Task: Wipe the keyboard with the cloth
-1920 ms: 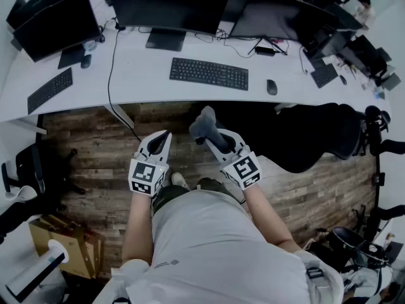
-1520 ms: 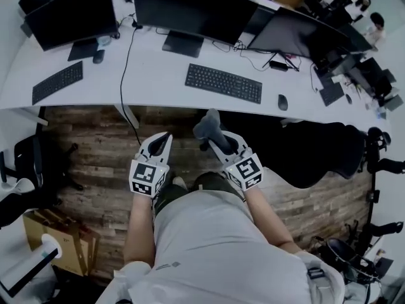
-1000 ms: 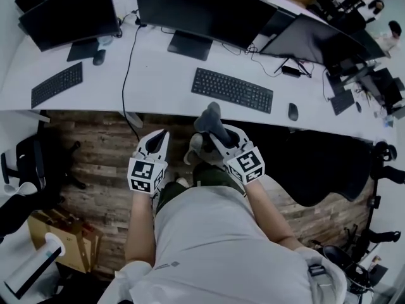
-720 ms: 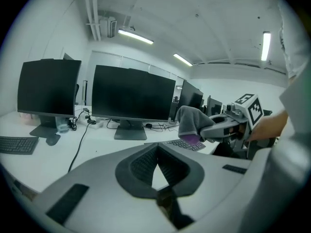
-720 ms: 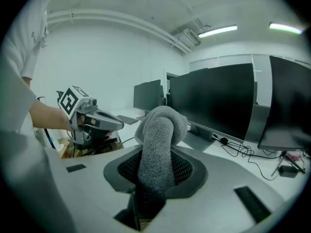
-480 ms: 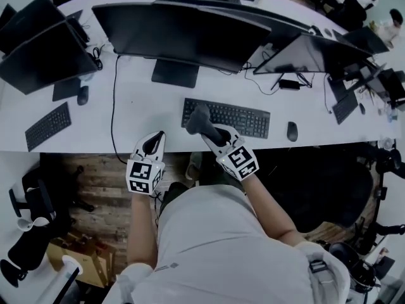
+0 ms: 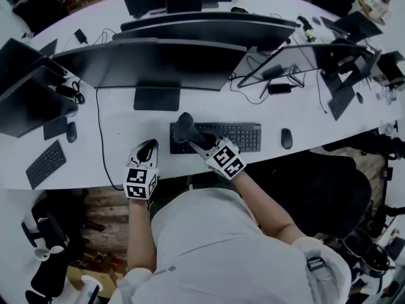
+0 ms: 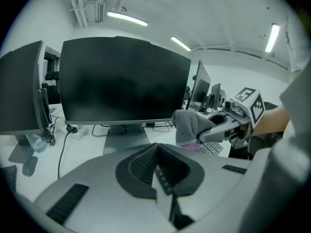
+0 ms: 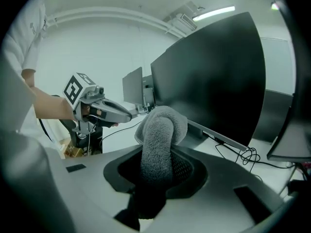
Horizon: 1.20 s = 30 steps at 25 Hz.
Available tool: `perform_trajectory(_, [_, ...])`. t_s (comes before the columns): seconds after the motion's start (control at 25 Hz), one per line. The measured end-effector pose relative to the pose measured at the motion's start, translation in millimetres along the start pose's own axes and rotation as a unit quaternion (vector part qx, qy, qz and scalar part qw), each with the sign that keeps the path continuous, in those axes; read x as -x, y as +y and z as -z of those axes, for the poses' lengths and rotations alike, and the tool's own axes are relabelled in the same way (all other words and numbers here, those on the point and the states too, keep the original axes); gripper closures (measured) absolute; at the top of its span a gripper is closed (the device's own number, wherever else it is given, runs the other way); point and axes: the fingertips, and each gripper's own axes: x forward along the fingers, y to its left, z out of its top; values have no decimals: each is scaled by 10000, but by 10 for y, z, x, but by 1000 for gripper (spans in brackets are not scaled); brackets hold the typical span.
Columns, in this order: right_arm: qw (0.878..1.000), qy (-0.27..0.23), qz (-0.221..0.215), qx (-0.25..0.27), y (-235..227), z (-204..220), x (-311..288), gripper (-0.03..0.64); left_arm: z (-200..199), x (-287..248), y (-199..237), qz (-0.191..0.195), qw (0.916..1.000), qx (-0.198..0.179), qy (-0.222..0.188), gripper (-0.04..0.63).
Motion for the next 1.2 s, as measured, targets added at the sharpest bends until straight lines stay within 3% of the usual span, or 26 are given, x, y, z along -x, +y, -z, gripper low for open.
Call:
perform_trajectory(0.32, [9991,221,152,-324,-221,58,-274,505,-99,-332,154,373,9986,-218,318,597])
perform_trajectory(0.72, [9915,460,750,-959,-485,188,-636,505,-88,-637,539,1075,9902,-489,747,597])
perform_trajectory(1.2, [9812,780,926,-1500,-443,492,-1193,505,204,-674,908,1406,9807,-472,1277,597])
